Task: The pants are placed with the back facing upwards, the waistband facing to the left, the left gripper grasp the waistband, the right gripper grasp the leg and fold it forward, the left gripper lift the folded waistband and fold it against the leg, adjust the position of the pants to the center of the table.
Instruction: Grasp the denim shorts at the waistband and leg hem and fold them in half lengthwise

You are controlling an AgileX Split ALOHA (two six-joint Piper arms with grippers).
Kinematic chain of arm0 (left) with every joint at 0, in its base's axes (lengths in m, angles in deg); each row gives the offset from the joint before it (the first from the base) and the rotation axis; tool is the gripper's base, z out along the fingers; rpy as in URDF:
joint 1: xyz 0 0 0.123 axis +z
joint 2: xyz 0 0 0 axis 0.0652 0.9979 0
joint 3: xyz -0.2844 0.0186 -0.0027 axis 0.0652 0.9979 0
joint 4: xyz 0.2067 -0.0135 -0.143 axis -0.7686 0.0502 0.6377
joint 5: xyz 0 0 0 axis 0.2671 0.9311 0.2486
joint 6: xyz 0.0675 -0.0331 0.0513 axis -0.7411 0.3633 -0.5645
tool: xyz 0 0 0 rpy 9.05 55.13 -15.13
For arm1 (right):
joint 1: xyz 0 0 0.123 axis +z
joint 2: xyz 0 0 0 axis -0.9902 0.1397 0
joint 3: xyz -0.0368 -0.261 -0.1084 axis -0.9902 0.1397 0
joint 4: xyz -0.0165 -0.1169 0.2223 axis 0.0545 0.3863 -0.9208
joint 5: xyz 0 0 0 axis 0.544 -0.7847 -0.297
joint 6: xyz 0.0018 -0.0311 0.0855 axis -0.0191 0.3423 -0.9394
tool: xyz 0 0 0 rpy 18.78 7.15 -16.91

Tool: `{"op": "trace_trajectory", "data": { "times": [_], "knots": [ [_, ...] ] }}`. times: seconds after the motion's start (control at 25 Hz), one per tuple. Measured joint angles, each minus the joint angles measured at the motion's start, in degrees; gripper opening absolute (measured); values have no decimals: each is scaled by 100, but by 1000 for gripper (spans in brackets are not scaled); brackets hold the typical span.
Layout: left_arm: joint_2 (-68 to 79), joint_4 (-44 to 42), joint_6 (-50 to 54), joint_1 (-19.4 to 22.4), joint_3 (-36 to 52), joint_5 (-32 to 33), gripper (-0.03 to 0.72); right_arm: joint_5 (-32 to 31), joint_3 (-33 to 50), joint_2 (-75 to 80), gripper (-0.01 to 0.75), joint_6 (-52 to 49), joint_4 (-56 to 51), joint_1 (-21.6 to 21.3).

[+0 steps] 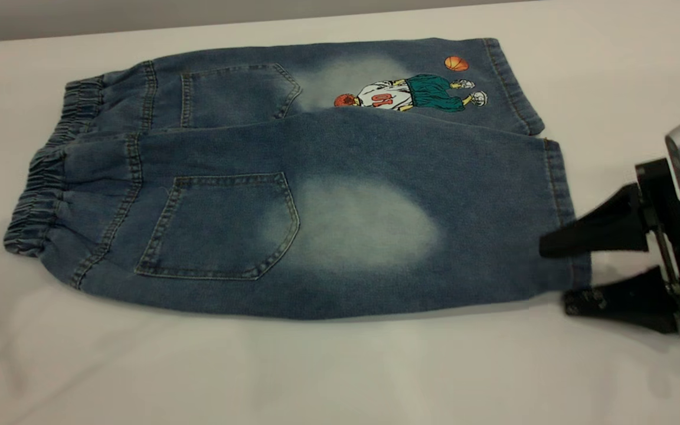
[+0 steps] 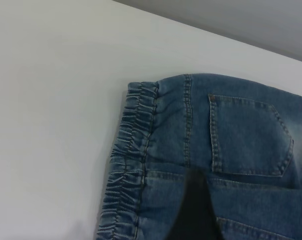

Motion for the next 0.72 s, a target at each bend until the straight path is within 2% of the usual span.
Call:
{"op": "trace_trajectory", "data": {
  "times": [0.28,0.48,0.72],
  "knots": [
    [0,0,0,0,0,0,499,46,-461,48,464,2,-128,0],
    [0,0,-4,0,0,0,499,6,-485,48,464,26,-168,0],
    [0,0,-4,0,0,-4,499,-416,-485,74,472,50,-208,-10]
  ]
}}
